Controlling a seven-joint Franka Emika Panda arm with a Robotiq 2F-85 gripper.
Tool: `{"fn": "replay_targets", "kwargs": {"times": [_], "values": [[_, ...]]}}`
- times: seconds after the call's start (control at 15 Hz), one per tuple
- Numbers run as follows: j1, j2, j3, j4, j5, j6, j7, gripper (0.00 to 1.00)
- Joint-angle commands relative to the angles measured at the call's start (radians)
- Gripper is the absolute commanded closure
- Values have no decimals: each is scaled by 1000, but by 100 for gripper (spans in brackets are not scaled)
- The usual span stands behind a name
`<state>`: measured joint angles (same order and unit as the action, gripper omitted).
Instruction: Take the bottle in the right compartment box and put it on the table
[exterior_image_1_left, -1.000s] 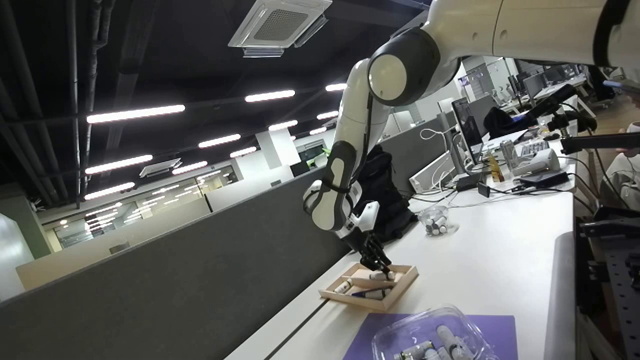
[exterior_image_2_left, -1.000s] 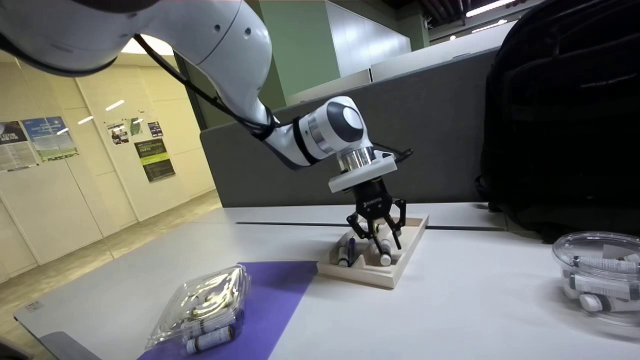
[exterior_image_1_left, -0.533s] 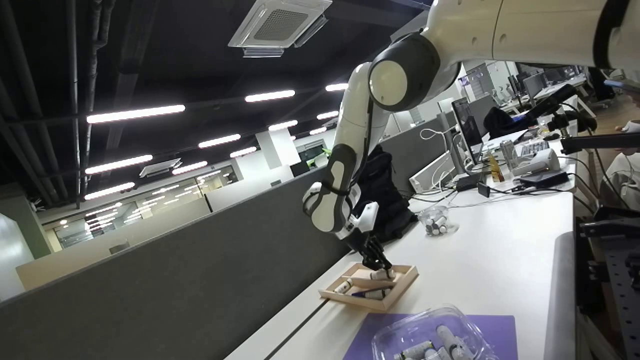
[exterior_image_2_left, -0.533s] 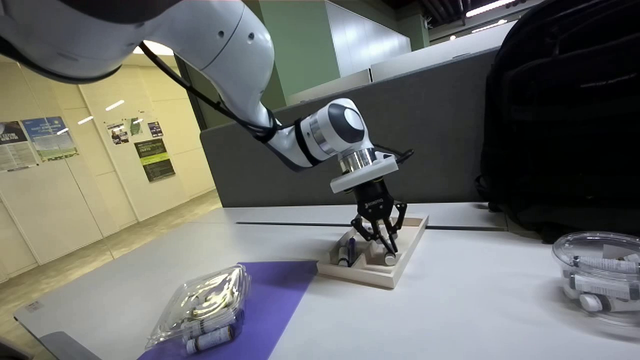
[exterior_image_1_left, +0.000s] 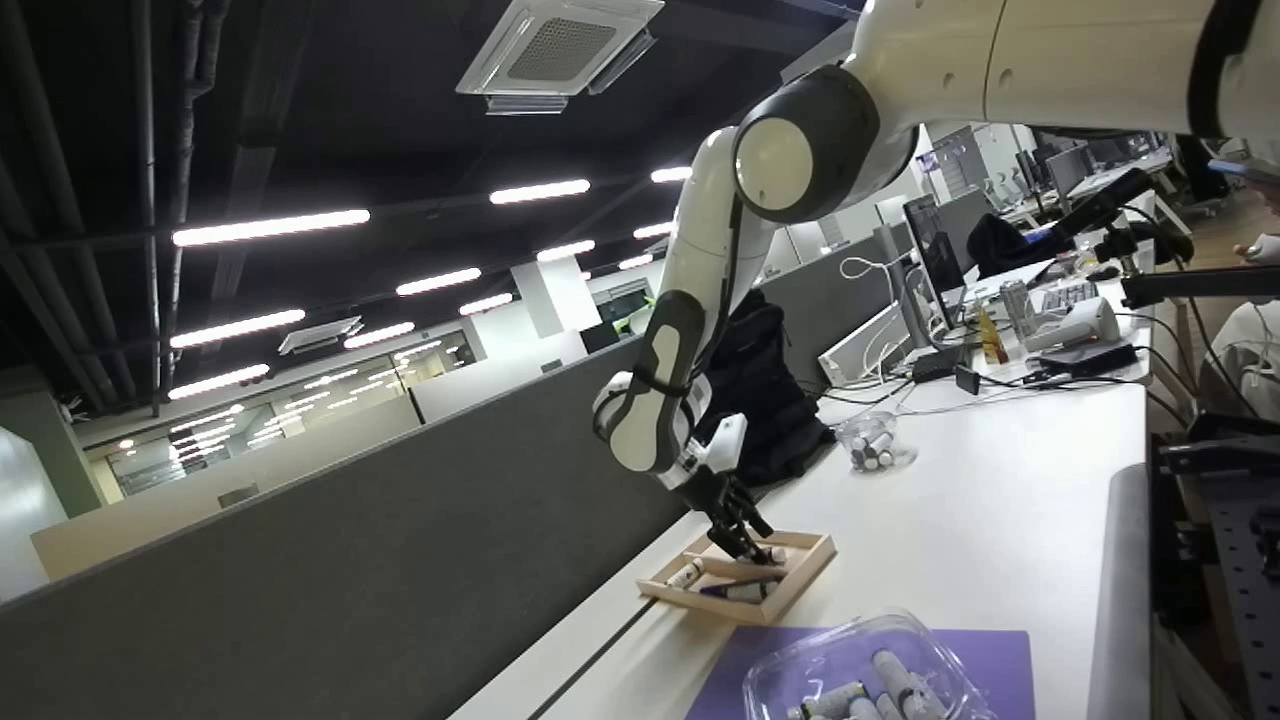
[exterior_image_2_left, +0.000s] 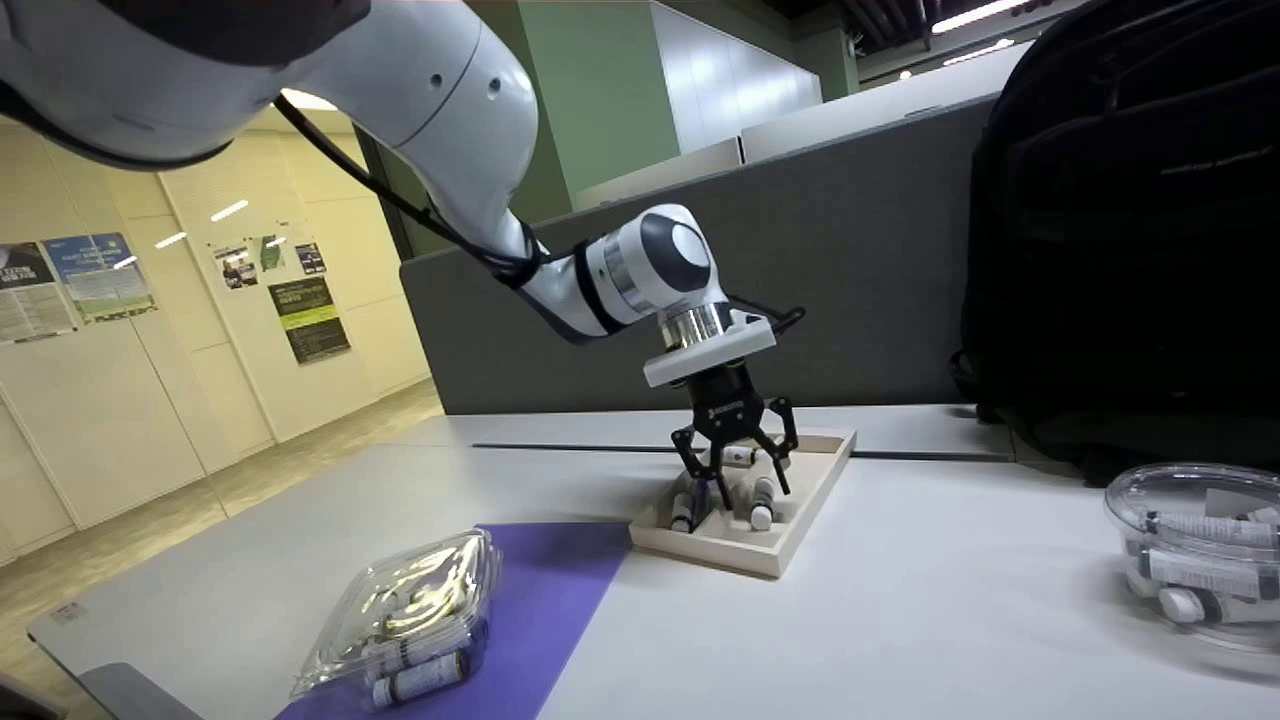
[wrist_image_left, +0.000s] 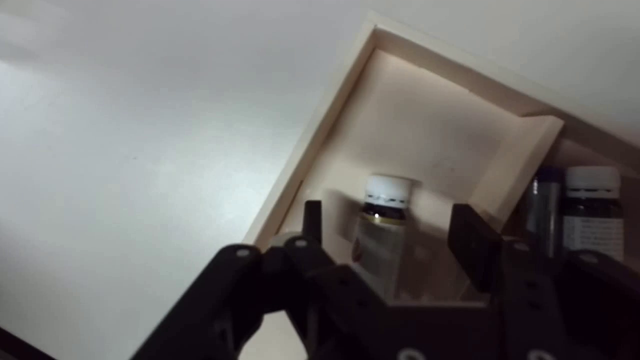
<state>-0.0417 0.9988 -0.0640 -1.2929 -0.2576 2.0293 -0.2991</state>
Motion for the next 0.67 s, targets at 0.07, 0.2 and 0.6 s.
{"fn": "replay_targets", "kwargs": {"times": [0.07, 0.2, 0.6], "values": [[-1, 42, 9, 56, -3, -28, -13, 0], [-5, 53, 8, 68, -1, -34, -15, 0], [-6, 77, 5, 104, -4, -52, -19, 26]]}}
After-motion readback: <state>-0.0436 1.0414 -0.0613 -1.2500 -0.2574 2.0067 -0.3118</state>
